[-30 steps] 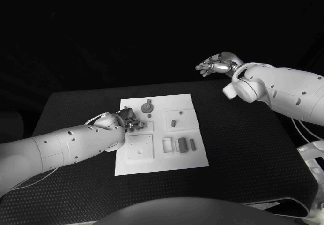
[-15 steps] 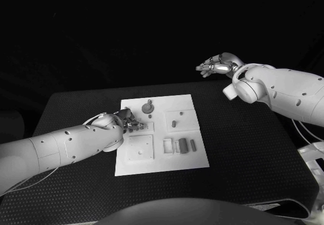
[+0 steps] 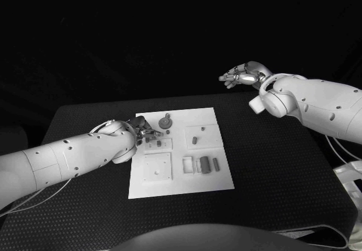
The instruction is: Assemble the parts on the task board
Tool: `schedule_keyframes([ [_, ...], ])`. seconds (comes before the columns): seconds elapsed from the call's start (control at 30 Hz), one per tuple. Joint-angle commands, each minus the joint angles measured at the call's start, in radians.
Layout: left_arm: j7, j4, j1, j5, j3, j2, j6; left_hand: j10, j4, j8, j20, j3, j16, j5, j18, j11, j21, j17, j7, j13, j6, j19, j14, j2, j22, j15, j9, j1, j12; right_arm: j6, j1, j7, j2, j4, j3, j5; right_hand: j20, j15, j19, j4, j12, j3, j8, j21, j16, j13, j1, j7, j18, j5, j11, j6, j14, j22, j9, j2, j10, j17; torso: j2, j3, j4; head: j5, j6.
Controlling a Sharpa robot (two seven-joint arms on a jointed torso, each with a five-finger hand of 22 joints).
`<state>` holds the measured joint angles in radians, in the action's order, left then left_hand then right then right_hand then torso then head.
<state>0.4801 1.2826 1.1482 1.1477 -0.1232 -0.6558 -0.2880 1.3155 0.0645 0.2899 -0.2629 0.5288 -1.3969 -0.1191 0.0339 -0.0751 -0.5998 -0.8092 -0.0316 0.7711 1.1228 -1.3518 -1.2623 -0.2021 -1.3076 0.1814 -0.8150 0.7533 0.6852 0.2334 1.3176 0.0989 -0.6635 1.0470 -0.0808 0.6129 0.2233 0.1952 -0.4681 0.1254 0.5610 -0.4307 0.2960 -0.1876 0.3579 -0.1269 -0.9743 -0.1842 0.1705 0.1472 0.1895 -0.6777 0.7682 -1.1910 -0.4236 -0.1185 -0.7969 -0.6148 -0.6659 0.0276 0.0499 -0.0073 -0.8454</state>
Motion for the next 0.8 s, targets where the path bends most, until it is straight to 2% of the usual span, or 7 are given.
schedule_keyframes([
  [0.03, -0.011, 0.016, 0.032, -0.048, 0.006, -0.014, 0.12, -0.039, 0.022, -0.014, 0.0, -0.007, 0.02, -0.008, 0.026, 0.014, 0.022, 0.009, -0.019, -0.006, -0.044, 0.025, 0.022, 0.022, 0.0, -0.012, 0.003, 0.012, -0.018, -0.009, -0.002, 0.012, 0.002, -0.002, 0.0, -0.011, 0.001, -0.001, 0.003, -0.004, 0.004, 0.0, 0.003, 0.007, -0.005, 0.002, 0.007, -0.06, -0.017, 0.0, -0.002, 0.007, -0.007, -0.002, 0.002, -0.003, 0.008, -0.001, 0.0, -0.0011, -0.0004, -0.006, 0.009],
  [0.17, -0.019, 0.013, 0.071, -0.078, 0.007, -0.028, 0.158, -0.069, 0.062, -0.014, 0.009, -0.016, 0.042, -0.012, 0.021, 0.025, 0.049, 0.02, -0.028, -0.013, -0.064, 0.051, 0.048, 0.055, 0.008, -0.023, -0.001, 0.031, -0.032, -0.012, -0.003, 0.012, 0.0, -0.005, 0.0, -0.011, 0.001, -0.001, 0.003, -0.004, 0.004, 0.0, 0.003, 0.007, -0.006, 0.002, 0.007, -0.06, -0.017, 0.0, -0.002, 0.008, -0.007, -0.003, 0.002, -0.003, 0.009, -0.001, 0.001, 0.0011, -0.0018, -0.002, 0.02],
  [0.27, -0.024, -0.012, 0.102, -0.098, 0.008, -0.03, 0.18, -0.118, 0.147, -0.031, 0.031, 0.023, 0.101, -0.115, 0.011, 0.05, 0.094, 0.048, -0.05, -0.035, -0.112, 0.096, 0.089, 0.137, 0.031, -0.047, 0.001, 0.126, -0.074, -0.015, -0.003, 0.013, 0.001, -0.009, 0.0, -0.012, 0.001, -0.001, 0.003, -0.004, 0.004, 0.0, 0.003, 0.008, -0.006, 0.002, 0.007, -0.06, -0.017, 0.0, -0.002, 0.008, -0.007, -0.003, 0.002, -0.003, 0.009, -0.001, 0.0, 0.0004, -0.0023, -0.007, 0.034],
  [0.33, -0.029, -0.042, 0.116, -0.117, 0.008, -0.026, 0.181, -0.125, 0.171, -0.026, 0.039, 0.008, 0.124, -0.119, 0.008, 0.055, 0.116, 0.06, -0.058, -0.048, -0.114, 0.1, 0.093, 0.156, 0.047, -0.053, -0.002, 0.129, -0.09, -0.016, -0.003, 0.013, 0.001, -0.009, 0.0, -0.012, 0.001, -0.001, 0.003, -0.003, 0.004, 0.0, 0.003, 0.008, -0.006, 0.002, 0.006, -0.06, -0.018, 0.0, -0.002, 0.008, -0.008, -0.003, 0.002, -0.003, 0.009, -0.001, 0.0, -0.0001, -0.002, -0.003, 0.043],
  [0.43, -0.04, -0.089, 0.125, -0.119, 0.008, -0.013, 0.18, -0.136, 0.171, -0.028, 0.045, 0.0, 0.151, -0.098, 0.004, 0.061, 0.142, 0.072, -0.064, -0.071, -0.122, 0.111, 0.103, 0.145, 0.064, -0.06, -0.001, 0.118, -0.113, -0.016, -0.003, 0.013, 0.001, -0.01, 0.0, -0.012, 0.001, -0.001, 0.004, -0.003, 0.004, 0.0, 0.003, 0.008, -0.006, 0.002, 0.006, -0.06, -0.018, 0.0, -0.002, 0.008, -0.008, -0.003, 0.002, -0.002, 0.009, -0.001, 0.0, 0.0008, -0.0014, 0.002, 0.048],
  [0.5, -0.05, -0.121, 0.129, -0.118, 0.008, -0.002, 0.17, -0.158, 0.16, -0.035, 0.054, -0.001, 0.182, -0.05, 0.0, 0.071, 0.171, 0.085, -0.073, -0.092, -0.138, 0.134, 0.124, 0.118, 0.082, -0.072, 0.003, 0.105, -0.137, -0.018, -0.003, 0.011, 0.001, -0.01, 0.0, -0.012, 0.001, -0.001, 0.004, -0.003, 0.004, 0.0, 0.003, 0.008, -0.006, 0.002, 0.006, -0.06, -0.018, 0.0, -0.002, 0.008, -0.008, -0.004, 0.002, -0.002, 0.01, -0.001, 0.0, 0.0007, -0.0007, 0.007, 0.055],
  [0.8, -0.084, -0.234, 0.131, -0.095, 0.008, 0.044, 0.122, -0.206, 0.098, -0.051, 0.081, 0.005, 0.239, 0.01, -0.007, 0.099, 0.236, 0.102, -0.097, -0.148, -0.174, 0.183, 0.179, 0.04, 0.116, -0.099, 0.011, 0.076, -0.181, -0.02, -0.003, 0.011, -0.001, -0.012, 0.0, -0.012, 0.001, 0.0, 0.004, -0.003, 0.004, 0.0, 0.003, 0.009, -0.007, 0.003, 0.006, -0.06, -0.018, 0.0, -0.002, 0.008, -0.008, -0.004, 0.002, -0.002, 0.01, -0.002, -0.001, 0.0007, -0.0011, 0.033, 0.084],
])
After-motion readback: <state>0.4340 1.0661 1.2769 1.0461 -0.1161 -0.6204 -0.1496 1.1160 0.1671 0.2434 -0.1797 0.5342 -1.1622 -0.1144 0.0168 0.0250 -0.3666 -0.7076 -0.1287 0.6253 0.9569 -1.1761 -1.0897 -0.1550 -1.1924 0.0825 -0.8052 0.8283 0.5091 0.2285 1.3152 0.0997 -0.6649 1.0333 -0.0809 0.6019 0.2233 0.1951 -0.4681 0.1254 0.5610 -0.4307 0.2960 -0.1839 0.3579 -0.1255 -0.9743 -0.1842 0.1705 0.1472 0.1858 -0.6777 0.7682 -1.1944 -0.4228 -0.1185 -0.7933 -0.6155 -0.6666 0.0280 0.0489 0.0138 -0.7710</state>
